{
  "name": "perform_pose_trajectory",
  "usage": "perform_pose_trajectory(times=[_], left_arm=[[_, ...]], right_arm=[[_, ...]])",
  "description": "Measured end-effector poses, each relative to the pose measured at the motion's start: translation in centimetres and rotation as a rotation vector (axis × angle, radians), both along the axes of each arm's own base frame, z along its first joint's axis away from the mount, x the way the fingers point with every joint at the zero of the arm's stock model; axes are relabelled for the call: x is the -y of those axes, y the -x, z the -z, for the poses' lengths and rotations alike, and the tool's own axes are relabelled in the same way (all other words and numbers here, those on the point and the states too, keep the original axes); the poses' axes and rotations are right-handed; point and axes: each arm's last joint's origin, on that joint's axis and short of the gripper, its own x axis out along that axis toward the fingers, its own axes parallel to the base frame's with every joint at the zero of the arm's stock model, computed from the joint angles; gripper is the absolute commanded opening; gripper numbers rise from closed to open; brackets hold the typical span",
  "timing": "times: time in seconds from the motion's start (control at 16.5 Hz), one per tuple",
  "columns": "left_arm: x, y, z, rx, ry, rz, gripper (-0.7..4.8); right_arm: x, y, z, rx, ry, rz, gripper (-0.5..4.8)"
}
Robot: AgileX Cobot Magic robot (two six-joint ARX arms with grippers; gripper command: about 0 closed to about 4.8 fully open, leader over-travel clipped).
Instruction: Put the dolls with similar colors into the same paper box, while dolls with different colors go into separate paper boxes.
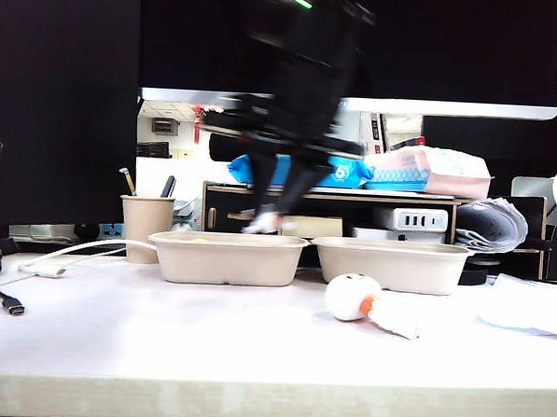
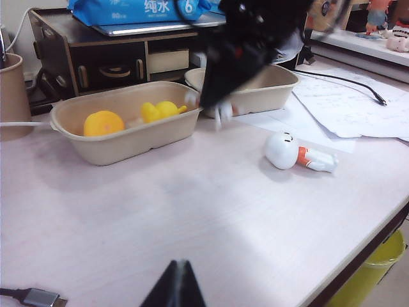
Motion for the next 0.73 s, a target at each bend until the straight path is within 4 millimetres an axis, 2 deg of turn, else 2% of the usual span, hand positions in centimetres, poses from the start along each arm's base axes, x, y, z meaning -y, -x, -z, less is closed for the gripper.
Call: perform_pose_trajectory(times=[0.3,0.42,0.67,0.73], left_arm=[[0.0,0.0,0.0,-0.001,0.000,0.000,-0.05],[0.0,0.0,0.0,-0.001,0.000,0.001,-0.05],[0.0,0.0,0.0,-0.001,-0.001,0.001,-0.05],[0.0,0.0,0.0,-0.001,-0.001,0.000,-0.05]], right_arm=[[5.1,-5.0,-0.7,0.136,-0.057,0.123,0.87],[8.0,-6.9,-0.3,0.148,-0.054,0.205,1.09],[10.7,-8.1,-0.1,0.139,-0.047,0.264,1.09],[10.8,-8.1,0.0,0.127,-0.047,0.254,1.36]])
